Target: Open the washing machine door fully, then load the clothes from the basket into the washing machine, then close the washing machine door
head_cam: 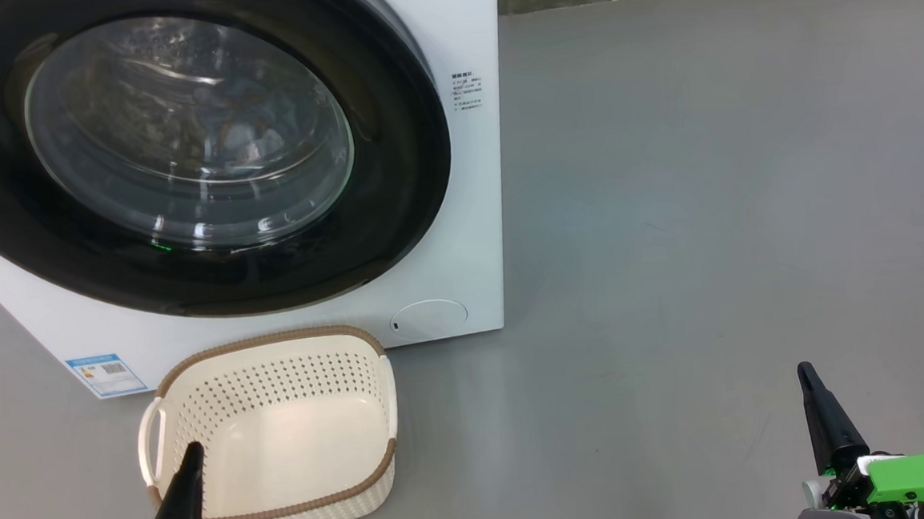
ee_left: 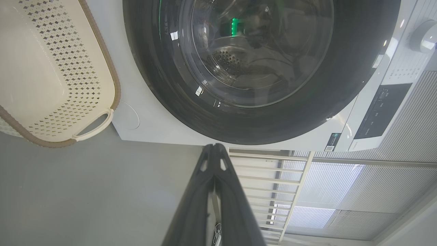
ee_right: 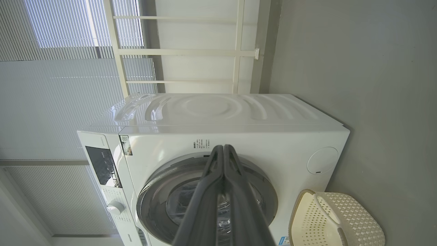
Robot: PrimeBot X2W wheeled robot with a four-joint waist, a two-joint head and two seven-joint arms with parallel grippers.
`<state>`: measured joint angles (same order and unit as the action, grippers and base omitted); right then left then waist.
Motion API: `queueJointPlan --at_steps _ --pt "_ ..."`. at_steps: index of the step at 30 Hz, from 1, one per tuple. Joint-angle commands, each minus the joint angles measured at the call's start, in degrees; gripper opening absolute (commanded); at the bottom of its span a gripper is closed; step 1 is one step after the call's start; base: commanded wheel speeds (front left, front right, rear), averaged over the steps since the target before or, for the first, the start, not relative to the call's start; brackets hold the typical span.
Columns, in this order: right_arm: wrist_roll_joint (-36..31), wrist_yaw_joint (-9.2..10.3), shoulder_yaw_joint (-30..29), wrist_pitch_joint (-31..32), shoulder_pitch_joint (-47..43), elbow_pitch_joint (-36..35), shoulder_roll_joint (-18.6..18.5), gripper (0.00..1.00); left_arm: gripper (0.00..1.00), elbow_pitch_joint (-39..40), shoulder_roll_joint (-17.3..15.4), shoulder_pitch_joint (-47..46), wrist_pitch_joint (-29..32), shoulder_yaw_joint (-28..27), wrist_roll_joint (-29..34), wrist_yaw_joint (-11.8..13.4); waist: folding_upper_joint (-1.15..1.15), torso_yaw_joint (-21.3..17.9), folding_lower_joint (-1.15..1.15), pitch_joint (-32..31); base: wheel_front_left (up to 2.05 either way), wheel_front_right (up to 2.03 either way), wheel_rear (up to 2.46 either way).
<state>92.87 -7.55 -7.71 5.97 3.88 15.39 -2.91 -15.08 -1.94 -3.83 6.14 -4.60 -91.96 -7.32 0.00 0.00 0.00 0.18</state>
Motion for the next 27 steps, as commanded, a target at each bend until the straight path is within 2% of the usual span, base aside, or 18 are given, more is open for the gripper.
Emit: queueJointPlan --at_steps 1,27 --pt "-0.6 0.06 1.4 0.4 2.3 -1.4 -0.1 0.00 0.00 1.0 -1.0 -2.4 0.4 -1.9 -0.2 -0.2 0.00 0.0 0.00 0.0 0.00 0.00 0.00" --pt "-0.6 0.06 1.3 0.4 2.3 -1.4 -0.1 0.00 0.00 1.0 -1.0 -2.4 0.4 -2.0 -0.2 -0.2 0.00 0.0 0.00 0.0 0.00 0.00 0.00"
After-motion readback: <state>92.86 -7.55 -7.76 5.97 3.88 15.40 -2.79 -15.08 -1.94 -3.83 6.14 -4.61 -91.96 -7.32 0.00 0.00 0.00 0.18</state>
